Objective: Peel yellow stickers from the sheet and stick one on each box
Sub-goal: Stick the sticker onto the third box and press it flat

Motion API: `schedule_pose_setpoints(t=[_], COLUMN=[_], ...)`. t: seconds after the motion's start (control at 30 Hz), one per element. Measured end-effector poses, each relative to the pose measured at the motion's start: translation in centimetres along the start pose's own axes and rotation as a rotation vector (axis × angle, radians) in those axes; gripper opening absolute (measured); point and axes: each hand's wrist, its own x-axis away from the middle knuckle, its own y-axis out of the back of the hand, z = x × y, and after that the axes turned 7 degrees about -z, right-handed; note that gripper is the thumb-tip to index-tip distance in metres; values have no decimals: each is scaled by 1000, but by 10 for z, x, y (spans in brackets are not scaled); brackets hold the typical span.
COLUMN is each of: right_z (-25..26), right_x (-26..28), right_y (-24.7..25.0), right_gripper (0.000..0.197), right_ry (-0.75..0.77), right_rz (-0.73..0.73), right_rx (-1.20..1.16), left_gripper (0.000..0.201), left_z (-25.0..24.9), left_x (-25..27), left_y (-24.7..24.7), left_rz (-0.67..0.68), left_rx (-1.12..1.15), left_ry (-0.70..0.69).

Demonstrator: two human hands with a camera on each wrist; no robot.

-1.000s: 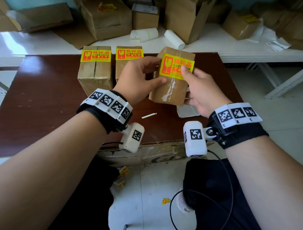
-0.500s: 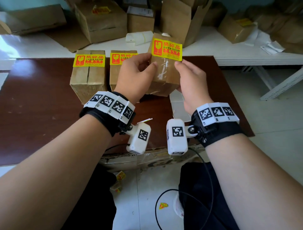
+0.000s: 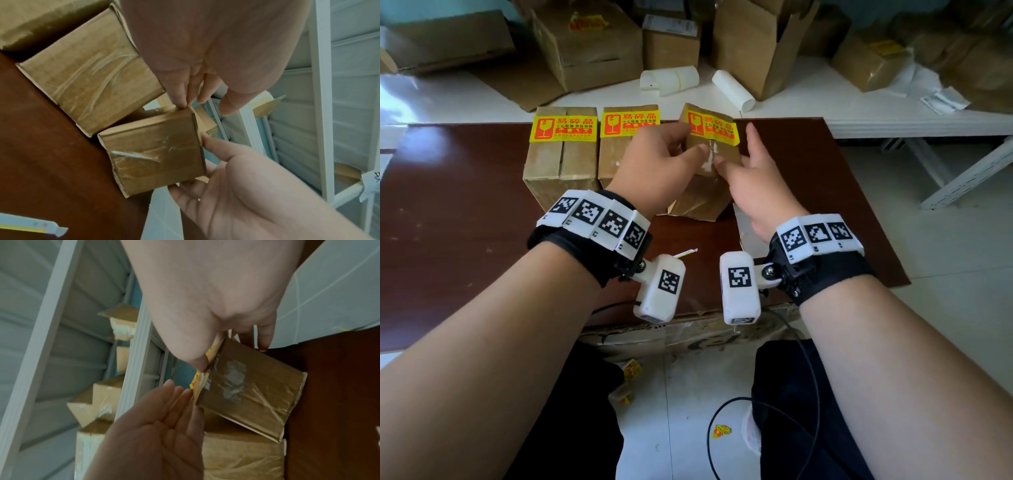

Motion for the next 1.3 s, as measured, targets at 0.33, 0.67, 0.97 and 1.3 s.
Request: schedule_pose_setpoints(t=[0.33,0.67,0.97,1.3], right_z=[6,5,0,5], right_x=[18,9,2,11], right_y=[-5,-10,-15,-13], right_gripper=[49,61,91,71], right_ry=[130,41,-22,82], right_rz=[62,65,44,83], right_rx=[198,184,227,336], left_gripper=[16,28,38,58], left_z=[6,8,10,11], left_x=[5,3,5,8], left_y=[-9,-5,-5,-5], left_rz=[32,29,46,100], left_rx=[-393,-522,-589,-730], left_ry=[-213,-235,-88,-18])
